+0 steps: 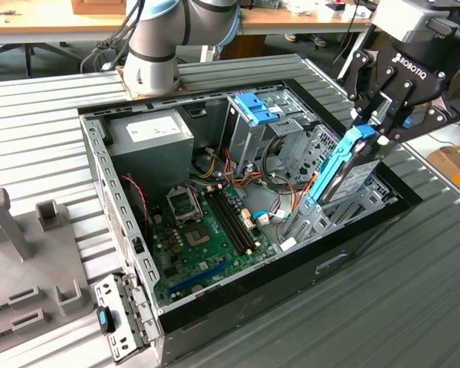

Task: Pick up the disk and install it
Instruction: 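Pick up the disk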

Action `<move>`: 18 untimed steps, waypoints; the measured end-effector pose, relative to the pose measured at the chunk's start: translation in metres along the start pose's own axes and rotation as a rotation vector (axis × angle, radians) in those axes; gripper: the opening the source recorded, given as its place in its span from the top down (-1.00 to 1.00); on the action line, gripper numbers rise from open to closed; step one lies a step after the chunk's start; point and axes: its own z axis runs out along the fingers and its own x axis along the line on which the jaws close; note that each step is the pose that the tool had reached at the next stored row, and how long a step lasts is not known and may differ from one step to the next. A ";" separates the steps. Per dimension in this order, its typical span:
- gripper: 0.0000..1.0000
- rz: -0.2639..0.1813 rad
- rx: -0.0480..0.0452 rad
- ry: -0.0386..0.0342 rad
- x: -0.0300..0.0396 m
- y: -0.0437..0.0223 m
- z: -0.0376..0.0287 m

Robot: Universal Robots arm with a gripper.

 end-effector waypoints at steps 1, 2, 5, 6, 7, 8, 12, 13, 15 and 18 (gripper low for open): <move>0.27 -0.001 0.0000 -0.0007 0.0004 0.0001 0.0028; 0.27 -0.001 0.0000 -0.0015 0.0010 0.0006 0.0064; 0.27 -0.002 0.0000 -0.0024 0.0020 0.0009 0.0120; 0.27 -0.002 0.0000 -0.0022 0.0020 0.0009 0.0119; 0.27 -0.002 0.0000 -0.0022 0.0020 0.0010 0.0120; 0.27 -0.002 0.0000 -0.0021 0.0022 0.0010 0.0122; 0.27 -0.002 0.0012 -0.0022 0.0064 0.0015 0.0234; 0.27 -0.003 0.0013 -0.0023 0.0073 0.0017 0.0254; 0.27 -0.003 0.0015 -0.0023 0.0082 0.0022 0.0264; 0.27 -0.004 0.0030 -0.0056 0.0132 0.0062 0.0317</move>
